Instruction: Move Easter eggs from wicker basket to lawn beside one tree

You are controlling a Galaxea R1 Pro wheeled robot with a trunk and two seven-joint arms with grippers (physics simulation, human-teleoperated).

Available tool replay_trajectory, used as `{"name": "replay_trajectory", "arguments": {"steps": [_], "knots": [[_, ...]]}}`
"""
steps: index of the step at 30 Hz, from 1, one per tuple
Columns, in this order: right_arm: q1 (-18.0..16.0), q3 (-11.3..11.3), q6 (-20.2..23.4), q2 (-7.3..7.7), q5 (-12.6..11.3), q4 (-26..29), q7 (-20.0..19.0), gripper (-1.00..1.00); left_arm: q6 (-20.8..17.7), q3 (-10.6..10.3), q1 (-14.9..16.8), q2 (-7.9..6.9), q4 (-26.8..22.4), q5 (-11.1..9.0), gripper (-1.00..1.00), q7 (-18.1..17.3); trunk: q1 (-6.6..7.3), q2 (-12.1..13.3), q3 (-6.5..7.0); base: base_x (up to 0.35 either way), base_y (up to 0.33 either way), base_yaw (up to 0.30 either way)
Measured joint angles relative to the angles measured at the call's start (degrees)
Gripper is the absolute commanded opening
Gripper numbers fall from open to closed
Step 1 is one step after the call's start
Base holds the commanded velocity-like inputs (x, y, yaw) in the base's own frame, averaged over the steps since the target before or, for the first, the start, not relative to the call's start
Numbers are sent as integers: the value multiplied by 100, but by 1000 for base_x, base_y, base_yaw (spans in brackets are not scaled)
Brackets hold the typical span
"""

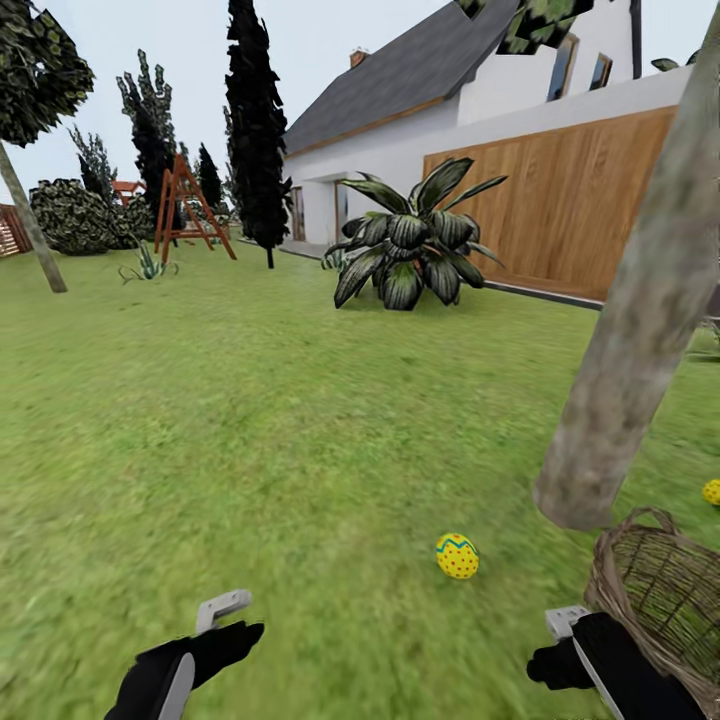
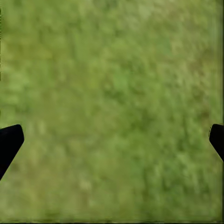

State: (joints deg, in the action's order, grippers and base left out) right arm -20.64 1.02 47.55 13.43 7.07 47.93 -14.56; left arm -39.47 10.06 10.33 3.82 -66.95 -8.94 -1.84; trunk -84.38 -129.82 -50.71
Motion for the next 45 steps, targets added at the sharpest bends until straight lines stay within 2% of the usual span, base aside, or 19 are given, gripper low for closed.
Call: {"name": "replay_trajectory", "arguments": {"steps": [13, 17, 28, 34, 45], "knots": [[-1, -9, 5, 3, 7, 2, 7, 100, -2, -14, -1, -3, 9, -14, 100, 1, 289, 521, 234, -75, -55, 281], [0, -13, 6, 7, 0, 6, 1, 100, -2, -15, 0, -1, 41, -14, 100, 1, 377, 682, 305, 0, 0, 85], [-1, -12, 0, 4, -3, -1, -8, 100, -2, -7, 1, -6, 48, -15, 100, 1, 618, 1123, 503, -2, 0, 3], [0, -12, 5, 7, -3, -1, -11, 100, -3, -12, 1, -15, 48, -14, 100, -6, 747, 1364, 614, -255, 0, -34], [3, -6, 16, -1, 1, 1, -11, 100, -4, -8, 2, -15, 53, -12, 100, -23, 992, 1805, 812, -47, 0, -264]]}}
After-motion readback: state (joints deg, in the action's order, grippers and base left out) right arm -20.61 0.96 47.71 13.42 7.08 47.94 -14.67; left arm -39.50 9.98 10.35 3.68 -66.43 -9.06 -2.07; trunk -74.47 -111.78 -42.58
